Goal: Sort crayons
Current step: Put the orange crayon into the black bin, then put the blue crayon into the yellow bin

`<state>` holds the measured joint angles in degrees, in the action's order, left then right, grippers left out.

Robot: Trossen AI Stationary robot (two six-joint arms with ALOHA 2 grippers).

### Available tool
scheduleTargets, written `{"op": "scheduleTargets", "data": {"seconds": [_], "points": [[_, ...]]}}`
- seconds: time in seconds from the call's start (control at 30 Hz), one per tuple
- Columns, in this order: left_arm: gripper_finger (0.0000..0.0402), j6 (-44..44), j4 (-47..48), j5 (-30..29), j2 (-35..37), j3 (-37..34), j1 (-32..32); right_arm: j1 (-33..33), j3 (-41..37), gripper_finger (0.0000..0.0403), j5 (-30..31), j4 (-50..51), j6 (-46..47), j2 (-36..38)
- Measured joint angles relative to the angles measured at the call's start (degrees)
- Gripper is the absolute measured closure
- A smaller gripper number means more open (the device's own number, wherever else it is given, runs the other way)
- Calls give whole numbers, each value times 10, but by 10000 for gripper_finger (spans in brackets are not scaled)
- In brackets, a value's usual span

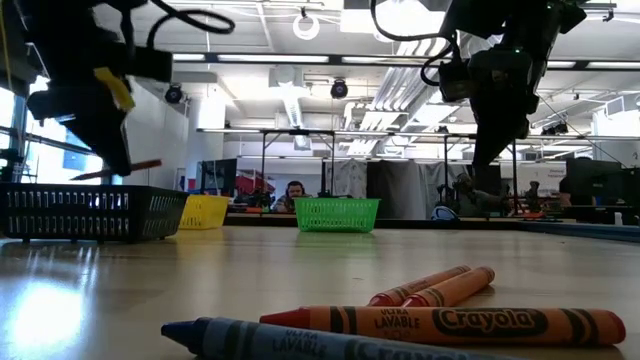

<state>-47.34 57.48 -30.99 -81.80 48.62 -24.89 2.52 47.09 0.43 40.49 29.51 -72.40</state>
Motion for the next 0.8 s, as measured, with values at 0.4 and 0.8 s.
{"op": "scheduleTargets", "data": {"seconds": [0.4, 0.8], "points": [[356, 0, -3, 44, 0, -3, 31, 0, 0, 402, 0, 2, -15, 0], [307, 60, -2, 37, 0, 23, 55, 0, 0, 402, 0, 6, -15, 0]]}}
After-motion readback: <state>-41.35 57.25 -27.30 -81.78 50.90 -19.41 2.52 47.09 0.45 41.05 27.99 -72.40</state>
